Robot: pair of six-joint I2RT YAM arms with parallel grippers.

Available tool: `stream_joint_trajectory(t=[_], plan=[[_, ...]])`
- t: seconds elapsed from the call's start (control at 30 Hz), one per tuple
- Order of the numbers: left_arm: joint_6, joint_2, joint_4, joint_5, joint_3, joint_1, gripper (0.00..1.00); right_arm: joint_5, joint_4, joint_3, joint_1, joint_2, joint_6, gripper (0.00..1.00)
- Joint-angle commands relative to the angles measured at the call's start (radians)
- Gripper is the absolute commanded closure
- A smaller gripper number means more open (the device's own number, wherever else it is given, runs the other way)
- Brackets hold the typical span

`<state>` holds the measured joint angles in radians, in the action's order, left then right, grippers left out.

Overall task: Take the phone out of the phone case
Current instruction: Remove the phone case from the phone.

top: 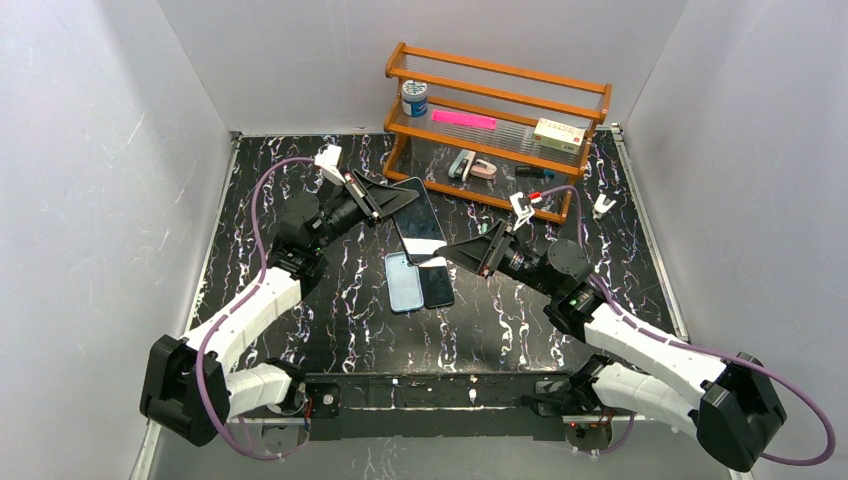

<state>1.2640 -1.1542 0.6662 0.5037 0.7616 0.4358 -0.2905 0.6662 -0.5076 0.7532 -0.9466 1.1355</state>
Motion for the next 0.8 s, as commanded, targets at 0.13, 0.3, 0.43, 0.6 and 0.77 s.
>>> stream_joint_trajectory(t=[0.13, 0.3, 0.43, 0.6, 0.77], plan=[[0.068, 0.010, 0.098, 0.079, 0.010, 0.078, 1.00, -0.006, 0.135, -0.037, -0.033, -0.056, -0.011, 0.55], [0.058, -0.004, 0.099, 0.086, 0.017, 0.112, 1.00, -0.063, 0.183, -0.079, -0.071, -0.110, -0.013, 0.58], [0.036, -0.030, 0.098, 0.092, 0.034, 0.158, 1.00, -0.105, 0.225, -0.132, -0.089, -0.163, -0.010, 0.61], [0.010, -0.046, 0.098, 0.079, 0.028, 0.184, 1.00, -0.151, 0.288, -0.171, -0.107, -0.220, 0.028, 0.75], [-0.097, -0.027, -0.014, 0.017, 0.058, 0.182, 0.82, -0.184, 0.291, -0.184, -0.147, -0.215, 0.057, 0.97]])
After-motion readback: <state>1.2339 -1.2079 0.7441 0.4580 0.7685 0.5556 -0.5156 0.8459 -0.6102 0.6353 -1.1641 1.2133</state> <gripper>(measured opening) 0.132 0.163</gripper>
